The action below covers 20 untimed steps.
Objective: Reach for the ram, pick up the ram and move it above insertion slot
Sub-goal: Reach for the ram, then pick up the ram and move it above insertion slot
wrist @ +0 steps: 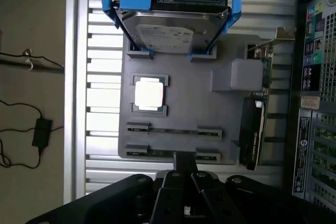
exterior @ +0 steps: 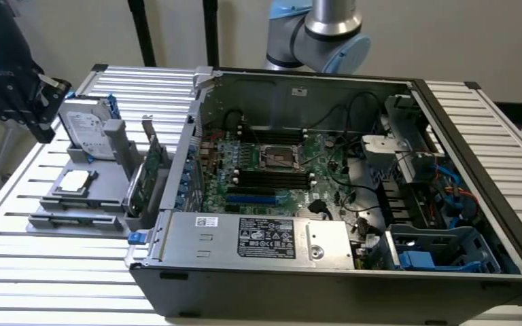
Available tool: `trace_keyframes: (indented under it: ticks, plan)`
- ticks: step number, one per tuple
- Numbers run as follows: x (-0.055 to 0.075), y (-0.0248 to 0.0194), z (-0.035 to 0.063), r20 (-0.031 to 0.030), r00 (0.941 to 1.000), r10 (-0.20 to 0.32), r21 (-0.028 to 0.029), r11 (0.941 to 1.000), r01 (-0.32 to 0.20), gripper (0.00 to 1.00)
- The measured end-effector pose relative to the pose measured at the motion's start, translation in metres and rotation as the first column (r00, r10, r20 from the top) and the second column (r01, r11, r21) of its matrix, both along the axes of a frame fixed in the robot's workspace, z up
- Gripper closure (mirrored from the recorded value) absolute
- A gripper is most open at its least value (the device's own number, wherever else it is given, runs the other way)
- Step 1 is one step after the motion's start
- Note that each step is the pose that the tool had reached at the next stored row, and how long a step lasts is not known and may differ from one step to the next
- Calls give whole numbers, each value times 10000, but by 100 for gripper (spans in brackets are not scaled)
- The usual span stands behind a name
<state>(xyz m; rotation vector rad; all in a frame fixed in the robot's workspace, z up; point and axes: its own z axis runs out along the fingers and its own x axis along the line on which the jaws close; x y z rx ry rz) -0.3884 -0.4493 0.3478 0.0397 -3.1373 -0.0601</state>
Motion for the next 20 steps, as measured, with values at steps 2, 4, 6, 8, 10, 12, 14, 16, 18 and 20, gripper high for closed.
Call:
trace_keyframes:
  ticks: [2,4,6,8,10,12,14,16,18,20]
  plan:
    - [23,-27,-22,-2,10000,30,0,10000,-30,89]
    - [39,-50,-52,-3,10000,68,-5,10000,-68,89]
    - [50,-70,-84,-2,9999,109,-14,9999,-109,89]
    - [51,-84,-111,-4,9999,143,-39,9999,-143,89]
    - [52,-98,-138,-3,9998,178,-65,9998,-178,89]
    - [53,-108,-150,-5,9998,196,-71,9998,-196,89]
    - [53,-111,-151,-5,9998,200,-70,9998,-200,89]
    - [53,-113,-150,-6,9998,202,-70,9998,-202,89]
    - [53,-114,-150,-5,9998,202,-70,9998,-203,89]
    - [53,-114,-150,-5,9998,203,-70,9998,-203,89]
